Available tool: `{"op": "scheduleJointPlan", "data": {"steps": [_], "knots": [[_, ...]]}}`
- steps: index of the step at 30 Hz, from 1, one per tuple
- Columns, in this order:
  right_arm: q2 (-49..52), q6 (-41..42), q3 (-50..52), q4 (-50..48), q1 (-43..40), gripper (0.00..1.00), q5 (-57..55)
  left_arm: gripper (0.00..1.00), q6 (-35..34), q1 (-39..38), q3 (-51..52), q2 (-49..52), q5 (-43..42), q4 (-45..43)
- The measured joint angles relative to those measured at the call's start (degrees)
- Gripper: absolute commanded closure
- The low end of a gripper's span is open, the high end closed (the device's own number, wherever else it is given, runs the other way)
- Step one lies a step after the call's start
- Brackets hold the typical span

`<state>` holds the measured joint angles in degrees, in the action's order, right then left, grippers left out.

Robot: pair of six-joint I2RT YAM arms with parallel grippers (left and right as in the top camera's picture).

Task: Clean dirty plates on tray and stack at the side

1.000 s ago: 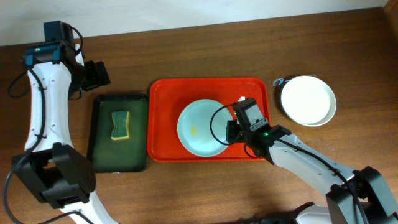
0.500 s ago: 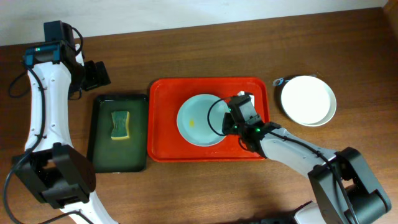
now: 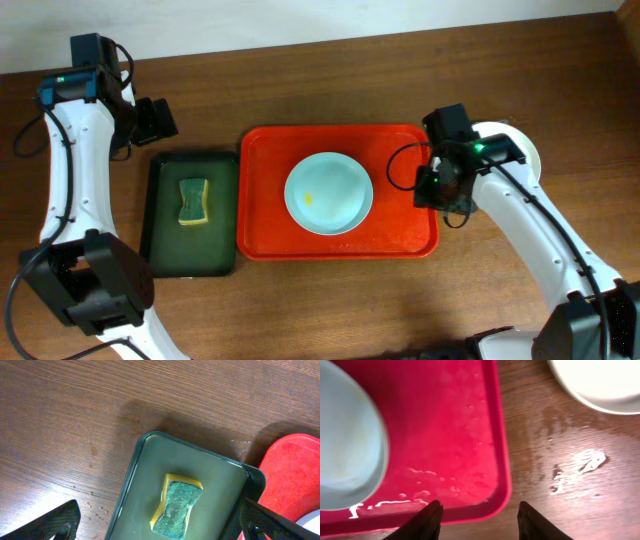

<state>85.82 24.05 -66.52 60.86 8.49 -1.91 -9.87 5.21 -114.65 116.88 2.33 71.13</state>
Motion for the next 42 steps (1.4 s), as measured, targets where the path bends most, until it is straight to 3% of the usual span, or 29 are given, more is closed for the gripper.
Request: {"op": "scheduleJointPlan", "data": {"steps": [5,9,13,17,28,42], "knots": [[0.04,-4.59,6.45,-5.2,-3.85,0.51,0.02,0.01,0.0,0.0,0.0,0.02,0.02,-0.02],[0.17,-5.42,15.13,-16.15,-4.24,0.65,0.04,0.01,0.0,0.0,0.0,0.0,0.0,0.09],[0.59,-5.84,24.57,-27.87,-4.24,0.7,0.04,0.01,0.0,0.0,0.0,0.02,0.0,0.0],[0.57,-6.08,27.12,-32.35,-4.24,0.96,-0.09,0.01,0.0,0.0,0.0,0.02,0.0,0.0],[0.09,-10.19,26.97,-31.85,-4.0,0.96,0.2,0.01,0.0,0.0,0.0,0.02,0.0,0.02],[-0.04,-30.14,24.9,-30.67,-3.63,0.96,-8.9,0.01,0.0,0.0,0.0,0.02,0.0,0.02]]}}
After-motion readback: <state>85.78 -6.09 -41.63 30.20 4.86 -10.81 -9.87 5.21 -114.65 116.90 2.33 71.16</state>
